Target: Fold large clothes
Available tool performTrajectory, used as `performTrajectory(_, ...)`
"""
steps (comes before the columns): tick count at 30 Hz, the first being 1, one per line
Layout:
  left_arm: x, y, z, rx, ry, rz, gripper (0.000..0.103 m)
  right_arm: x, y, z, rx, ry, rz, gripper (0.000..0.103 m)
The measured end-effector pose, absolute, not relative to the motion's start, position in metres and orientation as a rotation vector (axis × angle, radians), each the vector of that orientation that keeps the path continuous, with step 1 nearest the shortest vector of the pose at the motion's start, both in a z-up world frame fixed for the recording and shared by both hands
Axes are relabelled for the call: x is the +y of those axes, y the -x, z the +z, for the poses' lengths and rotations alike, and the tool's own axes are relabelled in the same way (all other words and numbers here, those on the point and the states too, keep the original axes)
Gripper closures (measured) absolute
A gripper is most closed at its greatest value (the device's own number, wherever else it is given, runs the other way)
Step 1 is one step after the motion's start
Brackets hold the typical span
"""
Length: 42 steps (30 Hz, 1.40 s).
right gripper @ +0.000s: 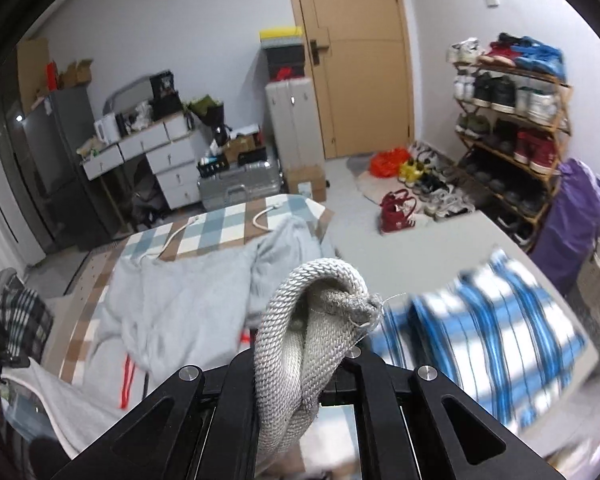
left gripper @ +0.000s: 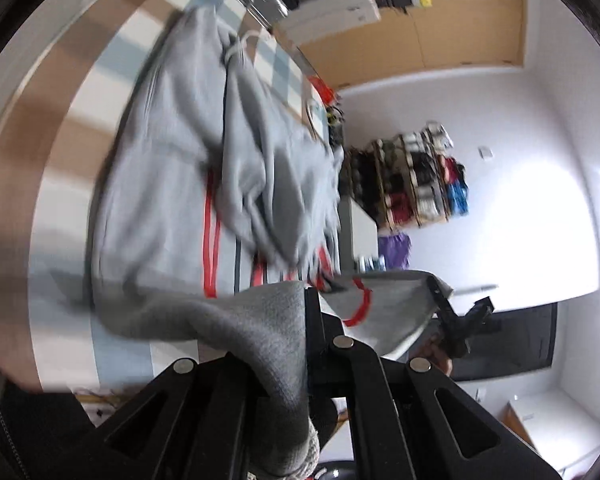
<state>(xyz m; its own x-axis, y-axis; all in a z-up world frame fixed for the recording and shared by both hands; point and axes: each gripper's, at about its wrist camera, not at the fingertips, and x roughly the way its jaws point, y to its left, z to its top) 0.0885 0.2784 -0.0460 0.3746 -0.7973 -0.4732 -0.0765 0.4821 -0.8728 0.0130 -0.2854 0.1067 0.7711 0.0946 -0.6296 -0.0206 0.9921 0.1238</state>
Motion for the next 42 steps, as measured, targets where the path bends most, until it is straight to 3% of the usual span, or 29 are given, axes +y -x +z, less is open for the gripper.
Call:
performTrajectory(5, 0.285, -0.185, -0.023, 1.16, 0.931, -0.438, 0.103, -0.268, -0.122, 0.117, 0.757, -0.105, -0.003, 0.099)
performTrajectory(11, 0.282, -0.275, -0.043, 1.226, 0.981, -0.378, 0.103, -0.259, -0.245, 0.071, 0.918, -0.074, -0.118, 0.099)
performTrajectory(18, 0.314, -0.327, -0.067, 1.233, 1.08, -0.308, 0.103, -0.255, -0.356, -0.015, 1.123, -0.038, -0.224, 0.099)
performTrajectory(22, 0.333, -0.335, -0.118, 1.33, 1.201, -0.238, 0.103, -0.261, -0.395, -0.048, 1.222, -0.082, -0.206, 0.098)
performTrajectory(25, 0.35, -0.331, -0.142, 1.34, 1.309, -0.198, 0.102, -0.269, -0.41, -0.072, 1.287, -0.149, -0.203, 0.091)
performTrajectory(26, 0.354, -0.329, -0.145, 1.347, 1.317, -0.191, 0.096, -0.273, -0.412, -0.075, 1.288, -0.179, -0.187, 0.088)
performTrajectory(27, 0.357, -0.326, -0.141, 1.334, 1.292, -0.184, 0.075, -0.277, -0.411, -0.071, 1.251, -0.195, -0.192, 0.087)
performTrajectory(28, 0.36, -0.322, -0.132, 1.294, 1.259, -0.195, 0.059, -0.279, -0.41, -0.065, 1.22, -0.198, -0.195, 0.081)
performTrajectory(29, 0.363, -0.318, -0.121, 1.25, 1.25, -0.214, 0.037, -0.282, -0.409, -0.054, 1.178, -0.197, -0.182, 0.063)
performTrajectory(30, 0.368, -0.31, -0.109, 1.196, 1.25, -0.21, 0.027, -0.286, -0.404, -0.041, 1.128, -0.206, -0.176, 0.051)
performTrajectory(31, 0.372, -0.304, -0.097, 1.157, 1.238, -0.186, 0.023, -0.286, -0.4, -0.032, 1.087, -0.212, -0.175, 0.032)
performTrajectory(34, 0.373, -0.273, -0.066, 1.123, 1.14, -0.104, 0.02, -0.287, -0.381, 0.002, 0.98, -0.197, -0.142, 0.025)
performTrajectory(38, 0.333, -0.225, -0.053, 1.208, 0.977, -0.2, 0.02, -0.264, -0.326, 0.035, 0.908, -0.148, 0.003, 0.006)
performTrajectory(42, 0.295, -0.157, -0.068, 1.288, 0.845, -0.213, 0.02, -0.215, -0.248, 0.024, 0.923, 0.004, 0.201, 0.003)
